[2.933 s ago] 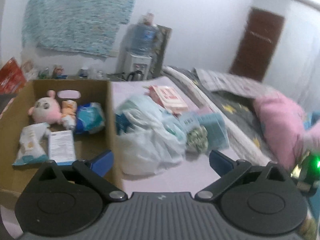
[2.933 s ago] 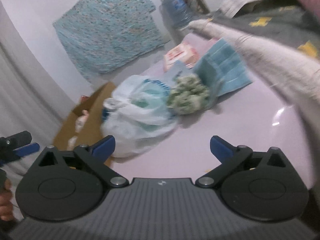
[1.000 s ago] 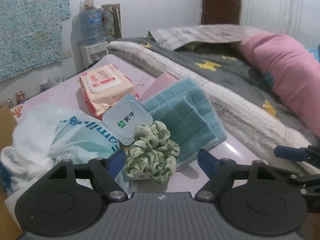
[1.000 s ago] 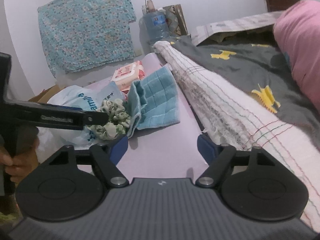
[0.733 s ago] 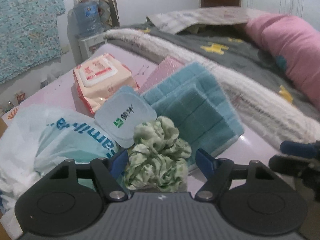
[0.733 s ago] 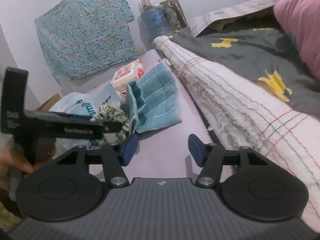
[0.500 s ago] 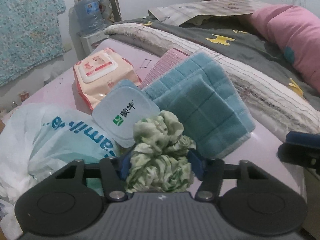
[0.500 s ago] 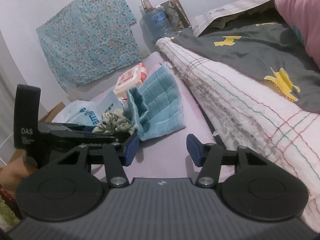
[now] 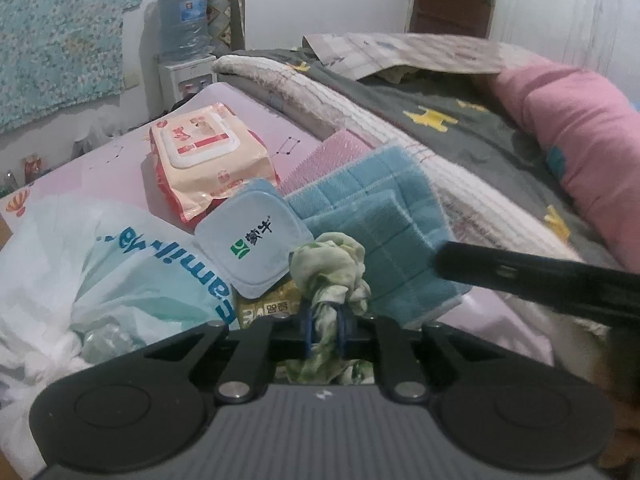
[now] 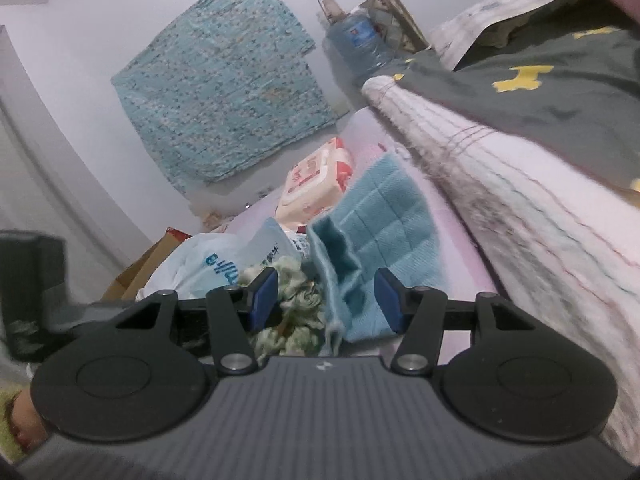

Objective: Organize soft objects
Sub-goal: 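Lift the green scrunchie with the left gripper while the right gripper lifts the blue towel, then raise the blue towel off the bed with the right gripper while the left holds the scrunchie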

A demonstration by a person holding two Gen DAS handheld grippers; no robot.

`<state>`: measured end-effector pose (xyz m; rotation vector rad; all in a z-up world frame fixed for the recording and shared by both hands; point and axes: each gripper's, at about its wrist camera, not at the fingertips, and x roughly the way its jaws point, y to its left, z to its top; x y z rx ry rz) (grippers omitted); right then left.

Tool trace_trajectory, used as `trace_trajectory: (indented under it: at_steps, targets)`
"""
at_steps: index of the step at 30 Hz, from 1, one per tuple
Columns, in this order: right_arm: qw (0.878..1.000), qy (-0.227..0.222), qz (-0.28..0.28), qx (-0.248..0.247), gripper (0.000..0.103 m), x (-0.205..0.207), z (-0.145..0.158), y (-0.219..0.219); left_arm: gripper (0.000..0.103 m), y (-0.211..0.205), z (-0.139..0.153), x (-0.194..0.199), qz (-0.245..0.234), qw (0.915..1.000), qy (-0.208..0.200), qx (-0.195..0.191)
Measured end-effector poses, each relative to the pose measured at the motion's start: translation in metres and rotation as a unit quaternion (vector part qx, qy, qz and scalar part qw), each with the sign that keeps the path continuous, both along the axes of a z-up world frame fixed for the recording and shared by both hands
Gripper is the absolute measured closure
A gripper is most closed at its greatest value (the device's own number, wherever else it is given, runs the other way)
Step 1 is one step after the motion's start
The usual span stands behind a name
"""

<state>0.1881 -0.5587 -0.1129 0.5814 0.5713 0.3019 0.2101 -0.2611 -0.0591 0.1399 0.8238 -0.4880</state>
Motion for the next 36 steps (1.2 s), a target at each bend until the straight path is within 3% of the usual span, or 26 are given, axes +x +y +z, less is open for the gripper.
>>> trace_trajectory:
  at_steps: [6, 7, 8, 9, 11, 26, 31, 36]
  targets:
    - [1.0, 0.019, 0.01, -0.009, 0.052, 0.045, -0.012, 0.01, 0.092, 0.014, 0.007, -0.009, 0.016, 0.9993, 0.014, -0.03]
    - [1.0, 0.026, 0.011, -0.008, 0.063, 0.051, -0.016, 0.011, 0.092, 0.015, 0.008, -0.011, 0.018, 0.9992, 0.015, -0.032]
    - [0.999, 0.039, 0.012, -0.009, 0.083, 0.057, -0.023, 0.014, 0.092, 0.017, 0.008, -0.013, 0.019, 0.9991, 0.017, -0.034]
    - [0.999, 0.051, 0.015, -0.009, 0.091, 0.061, -0.027, 0.015, 0.092, 0.018, 0.009, -0.014, 0.022, 0.999, 0.019, -0.035]
    - [0.998, 0.067, 0.014, 0.008, 0.097, 0.061, -0.034, 0.015, 0.092, 0.023, 0.011, -0.02, 0.024, 0.9986, 0.023, -0.04]
    - [0.986, 0.111, 0.031, 0.124, 0.098, -0.054, -0.04, 0.012, 0.092, 0.053, 0.023, -0.087, 0.021, 0.9959, 0.038, -0.08]
    - [0.986, 0.11, 0.036, 0.118, 0.098, -0.099, -0.031, 0.021, 0.091, 0.062, 0.016, -0.109, 0.021, 0.9955, 0.045, -0.081]
    - [0.992, 0.109, -0.006, 0.061, 0.098, -0.122, -0.025, 0.011, 0.091, 0.065, 0.0, -0.115, 0.038, 0.9959, 0.044, -0.069]
